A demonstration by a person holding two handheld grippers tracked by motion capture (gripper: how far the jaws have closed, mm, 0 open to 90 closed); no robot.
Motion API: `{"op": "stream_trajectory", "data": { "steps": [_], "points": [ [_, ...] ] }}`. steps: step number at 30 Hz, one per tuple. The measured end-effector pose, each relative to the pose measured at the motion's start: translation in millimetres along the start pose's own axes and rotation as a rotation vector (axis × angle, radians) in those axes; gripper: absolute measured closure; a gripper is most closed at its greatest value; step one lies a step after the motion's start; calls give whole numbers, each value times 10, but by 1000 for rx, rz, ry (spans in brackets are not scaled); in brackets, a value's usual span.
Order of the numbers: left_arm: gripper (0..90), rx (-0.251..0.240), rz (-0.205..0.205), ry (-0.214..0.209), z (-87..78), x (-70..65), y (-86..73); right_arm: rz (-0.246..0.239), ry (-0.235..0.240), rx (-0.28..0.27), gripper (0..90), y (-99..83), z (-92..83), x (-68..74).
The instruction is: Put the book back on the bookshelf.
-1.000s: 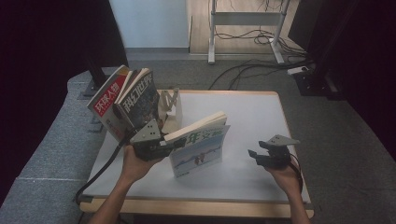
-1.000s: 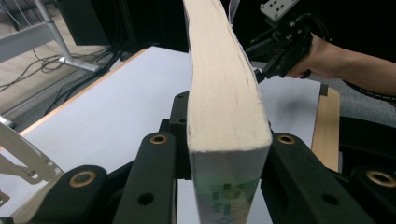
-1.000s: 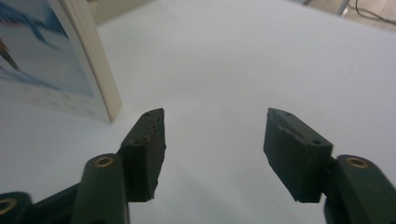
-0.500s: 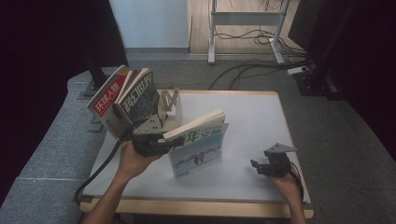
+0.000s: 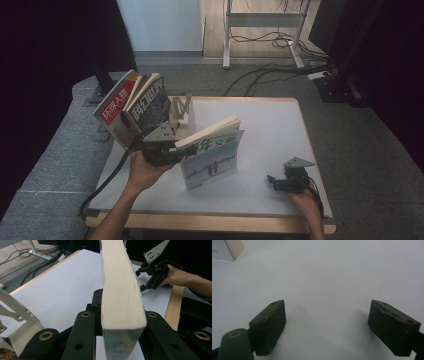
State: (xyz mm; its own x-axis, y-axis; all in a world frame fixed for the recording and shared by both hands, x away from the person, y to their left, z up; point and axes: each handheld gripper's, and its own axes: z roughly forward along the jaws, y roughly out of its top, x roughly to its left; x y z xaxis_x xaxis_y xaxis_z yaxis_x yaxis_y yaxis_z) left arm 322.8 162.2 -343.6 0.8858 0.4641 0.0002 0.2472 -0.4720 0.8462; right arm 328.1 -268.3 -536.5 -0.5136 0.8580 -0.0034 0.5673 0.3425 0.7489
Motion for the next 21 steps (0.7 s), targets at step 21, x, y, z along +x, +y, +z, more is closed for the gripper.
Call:
{"op": "stream_trajectory", "data": {
  "steps": [21],
  "points": [
    [742,-2,-99,36,-197,184,21,3,0,-1,142,-4,1,0]
  ]
}}
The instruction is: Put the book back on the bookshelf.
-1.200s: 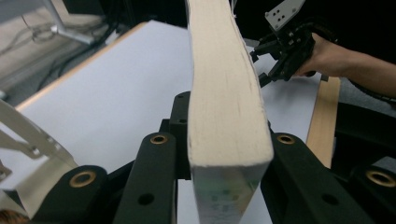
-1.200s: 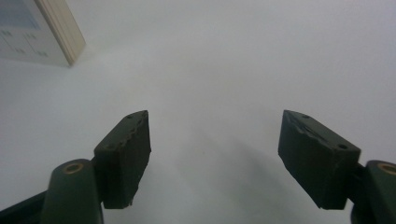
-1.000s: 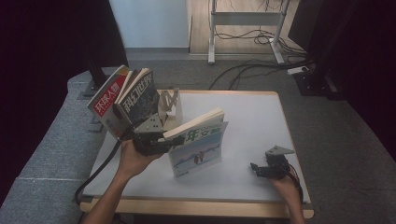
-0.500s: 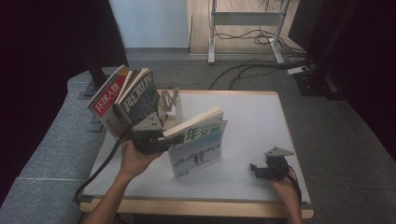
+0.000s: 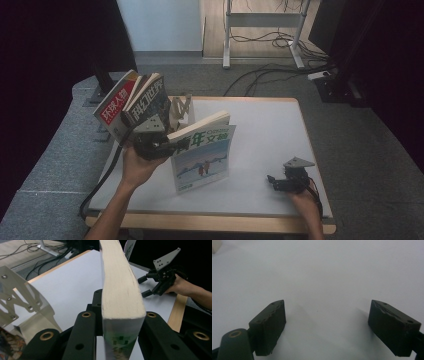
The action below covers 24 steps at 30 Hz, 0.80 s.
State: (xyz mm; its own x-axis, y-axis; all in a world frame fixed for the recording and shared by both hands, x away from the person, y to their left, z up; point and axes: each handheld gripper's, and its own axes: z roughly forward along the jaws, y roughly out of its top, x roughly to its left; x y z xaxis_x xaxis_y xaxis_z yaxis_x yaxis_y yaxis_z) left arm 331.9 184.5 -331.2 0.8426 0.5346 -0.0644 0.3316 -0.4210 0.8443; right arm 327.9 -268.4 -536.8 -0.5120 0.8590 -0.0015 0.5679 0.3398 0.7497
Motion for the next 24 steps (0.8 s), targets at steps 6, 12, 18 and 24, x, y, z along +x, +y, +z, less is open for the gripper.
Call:
{"op": "stream_trajectory", "data": {
  "steps": [6,12,18,24],
  "points": [
    [743,14,-13,14,-110,50,21,0,0,0,142,0,0,-1],
    [743,8,-44,48,-265,135,32,1,1,0,142,0,0,-1],
    [744,-1,-78,91,-430,241,9,1,1,0,142,0,0,0],
    [743,-15,-113,123,-564,344,-16,2,1,0,142,0,0,0]
  ]
}}
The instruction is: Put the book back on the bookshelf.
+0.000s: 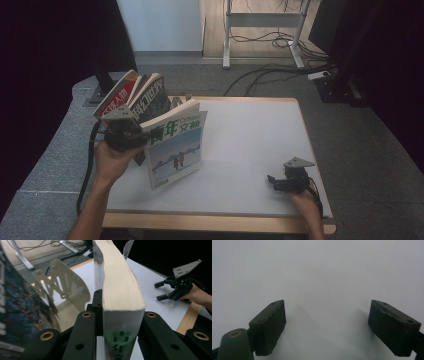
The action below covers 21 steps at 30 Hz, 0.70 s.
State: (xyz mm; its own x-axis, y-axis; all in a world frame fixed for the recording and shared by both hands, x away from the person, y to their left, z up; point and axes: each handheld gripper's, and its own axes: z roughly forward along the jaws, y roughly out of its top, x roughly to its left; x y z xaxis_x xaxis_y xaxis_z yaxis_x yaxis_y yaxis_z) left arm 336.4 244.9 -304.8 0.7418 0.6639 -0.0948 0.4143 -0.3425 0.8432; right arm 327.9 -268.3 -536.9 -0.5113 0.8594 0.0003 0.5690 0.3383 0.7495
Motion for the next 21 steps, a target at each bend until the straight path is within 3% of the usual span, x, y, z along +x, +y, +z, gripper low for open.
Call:
{"op": "stream_trajectory", "data": {
  "steps": [8,17,21],
  "points": [
    [743,-1,-28,45,-82,112,20,0,0,0,142,0,0,0],
    [743,18,-53,127,-130,209,28,0,1,0,142,0,0,0],
    [743,17,-65,136,-121,254,40,0,1,1,142,0,0,0]
  ]
}}
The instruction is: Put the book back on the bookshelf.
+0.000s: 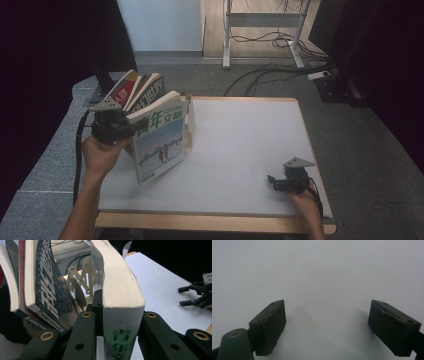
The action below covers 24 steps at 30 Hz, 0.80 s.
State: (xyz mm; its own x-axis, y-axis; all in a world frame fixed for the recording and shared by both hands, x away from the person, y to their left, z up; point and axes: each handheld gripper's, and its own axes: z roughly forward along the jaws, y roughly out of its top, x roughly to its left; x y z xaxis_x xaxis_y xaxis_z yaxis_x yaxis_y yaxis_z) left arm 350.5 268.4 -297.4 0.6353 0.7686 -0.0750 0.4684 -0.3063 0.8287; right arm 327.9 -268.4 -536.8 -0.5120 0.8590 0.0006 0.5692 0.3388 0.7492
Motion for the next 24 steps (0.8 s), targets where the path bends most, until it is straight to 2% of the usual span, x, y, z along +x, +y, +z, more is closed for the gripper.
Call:
{"op": "stream_trajectory", "data": {
  "steps": [12,24],
  "points": [
    [742,-34,-41,30,173,79,148,-1,-1,1,142,0,-1,0],
    [742,-56,-40,55,424,46,284,0,-1,1,142,0,-1,1]
  ]
}}
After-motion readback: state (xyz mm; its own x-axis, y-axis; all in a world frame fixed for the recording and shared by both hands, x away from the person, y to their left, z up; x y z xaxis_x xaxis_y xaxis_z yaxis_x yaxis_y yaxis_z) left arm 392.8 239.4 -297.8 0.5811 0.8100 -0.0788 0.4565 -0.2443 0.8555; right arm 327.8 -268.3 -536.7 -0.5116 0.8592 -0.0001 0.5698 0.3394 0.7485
